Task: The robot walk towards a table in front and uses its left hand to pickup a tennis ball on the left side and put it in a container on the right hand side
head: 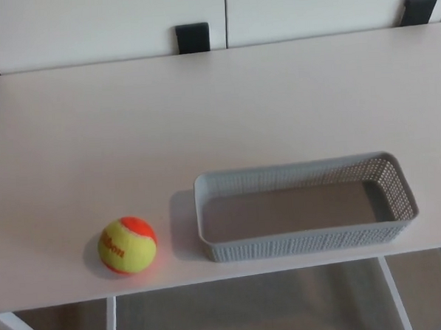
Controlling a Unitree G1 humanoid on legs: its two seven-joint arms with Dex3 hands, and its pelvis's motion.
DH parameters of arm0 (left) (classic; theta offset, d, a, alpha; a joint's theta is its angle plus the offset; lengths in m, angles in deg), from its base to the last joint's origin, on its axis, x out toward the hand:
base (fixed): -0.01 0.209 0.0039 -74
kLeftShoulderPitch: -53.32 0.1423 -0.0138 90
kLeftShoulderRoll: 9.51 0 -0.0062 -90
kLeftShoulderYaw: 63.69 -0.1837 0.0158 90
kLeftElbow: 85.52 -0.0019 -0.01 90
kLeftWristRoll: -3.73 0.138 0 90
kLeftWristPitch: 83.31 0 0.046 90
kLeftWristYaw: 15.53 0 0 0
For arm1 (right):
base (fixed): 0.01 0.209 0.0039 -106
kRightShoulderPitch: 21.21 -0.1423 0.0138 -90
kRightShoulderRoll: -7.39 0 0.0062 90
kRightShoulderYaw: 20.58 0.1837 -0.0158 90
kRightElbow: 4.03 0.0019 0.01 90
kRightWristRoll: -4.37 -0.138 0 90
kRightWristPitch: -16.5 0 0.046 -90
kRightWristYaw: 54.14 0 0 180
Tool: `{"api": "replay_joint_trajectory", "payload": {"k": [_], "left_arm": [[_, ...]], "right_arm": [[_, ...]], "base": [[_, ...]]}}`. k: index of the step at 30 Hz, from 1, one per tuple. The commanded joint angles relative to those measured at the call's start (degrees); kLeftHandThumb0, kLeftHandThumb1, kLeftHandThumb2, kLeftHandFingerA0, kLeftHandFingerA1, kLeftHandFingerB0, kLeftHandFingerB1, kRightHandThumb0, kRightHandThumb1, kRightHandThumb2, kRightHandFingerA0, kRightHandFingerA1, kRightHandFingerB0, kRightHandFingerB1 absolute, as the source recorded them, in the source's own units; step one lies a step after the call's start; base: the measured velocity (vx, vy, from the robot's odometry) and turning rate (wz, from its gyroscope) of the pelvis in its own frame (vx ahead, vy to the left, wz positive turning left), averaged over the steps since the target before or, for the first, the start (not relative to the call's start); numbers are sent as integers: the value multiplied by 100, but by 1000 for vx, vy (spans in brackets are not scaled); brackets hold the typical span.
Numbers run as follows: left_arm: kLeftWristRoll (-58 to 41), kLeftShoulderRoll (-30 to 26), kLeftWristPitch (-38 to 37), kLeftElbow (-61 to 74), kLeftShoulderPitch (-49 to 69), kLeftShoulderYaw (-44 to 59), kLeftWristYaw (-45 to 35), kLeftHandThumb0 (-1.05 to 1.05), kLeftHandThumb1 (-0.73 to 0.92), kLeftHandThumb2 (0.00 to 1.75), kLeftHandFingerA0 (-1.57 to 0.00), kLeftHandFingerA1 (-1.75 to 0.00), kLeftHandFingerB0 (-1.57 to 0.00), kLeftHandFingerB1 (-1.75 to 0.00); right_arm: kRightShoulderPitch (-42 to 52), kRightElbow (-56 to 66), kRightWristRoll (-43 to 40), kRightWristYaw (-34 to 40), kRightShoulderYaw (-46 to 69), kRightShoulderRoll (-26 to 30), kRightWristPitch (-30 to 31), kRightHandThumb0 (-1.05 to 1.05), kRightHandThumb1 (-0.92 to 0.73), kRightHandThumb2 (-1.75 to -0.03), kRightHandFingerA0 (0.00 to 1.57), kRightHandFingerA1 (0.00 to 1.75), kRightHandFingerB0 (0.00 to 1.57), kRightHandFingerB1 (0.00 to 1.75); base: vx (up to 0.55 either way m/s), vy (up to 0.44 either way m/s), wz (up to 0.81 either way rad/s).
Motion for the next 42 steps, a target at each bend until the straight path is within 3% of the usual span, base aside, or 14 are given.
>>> {"api": "replay_joint_trajectory", "payload": {"k": [1,4,8,11,13,15,18,19,23,24,29,32,33,42], "left_arm": [[-72,-244,-204,526,452,-69,-442,-20,65,58,-41,-42,-28,-32],[158,-504,-612,1355,1016,-294,-630,-24,62,58,-45,-42,-29,-32],[-218,-1154,-1369,3026,2145,-690,-1466,-32,42,89,-28,-57,-12,-48],[-1207,-1730,-1751,5272,3277,-480,-1973,-50,61,57,-39,-56,-26,-38],[-1405,-1682,-2321,6474,3853,140,-1852,-54,41,82,-46,-62,-30,-51],[-1803,-1626,-2647,7053,3874,434,-1851,-63,62,58,-49,-56,-34,-40],[-2870,-2278,-3536,7377,3246,672,-1405,-54,63,64,-31,-72,-20,-47],[-3070,-2462,-3609,7377,2788,809,-1060,-58,49,87,-23,-69,-14,-54],[-3276,-2581,-3171,7377,1252,1047,-9,-34,44,65,-23,-68,-17,-50],[-3190,-2450,-2873,7377,910,1244,358,-16,27,80,-22,-61,-17,-55],[-2347,-1748,-1401,7377,-656,1392,1339,-14,29,81,-26,-59,-19,-54],[-1994,-1641,-952,7377,-1098,1421,1441,-12,30,82,-27,-59,-19,-54],[-1701,-1528,-724,7360,-1402,1414,1395,-15,47,55,-36,-45,-32,-37],[-356,-796,-995,5935,-2270,1381,1072,-22,47,54,-32,-40,-29,-31]], "right_arm": [[33,-53,-30,-5,51,112,29,-36,-42,-66,65,58,56,51],[-6,-156,-82,-42,92,133,-63,-36,-42,-66,67,59,57,52],[-7,-78,-78,-62,95,129,37,-37,-42,-67,67,59,57,51],[0,6,-74,-45,123,160,96,-36,-42,-66,69,60,57,52],[10,189,-103,-60,145,161,269,-37,-43,-67,69,60,57,52],[8,294,-39,-22,120,174,351,-36,-44,-67,66,58,56,51],[-129,-17,0,5,95,177,177,-35,-44,-66,65,57,56,51],[-163,-110,-9,6,100,172,129,-35,-44,-66,64,57,56,51],[-28,61,-26,-9,125,189,189,-36,-43,-67,64,57,57,51],[-8,110,-30,-9,128,184,235,-36,-43,-67,66,58,58,52],[-136,-163,2,2,102,191,110,-35,-43,-66,64,57,59,52],[-86,11,20,-38,86,224,123,-38,-43,-69,67,60,59,53],[-109,-25,7,-53,94,234,103,-38,-42,-68,68,60,60,53],[-184,-91,77,13,56,253,90,-37,-43,-67,66,58,59,52]], "base": [[0,0,0],[0,0,0],[0,0,0],[0,0,0],[0,0,0],[0,0,0],[0,0,0],[0,0,0],[0,0,0],[0,0,0],[0,0,0],[0,0,0],[0,0,0],[0,0,0]]}}
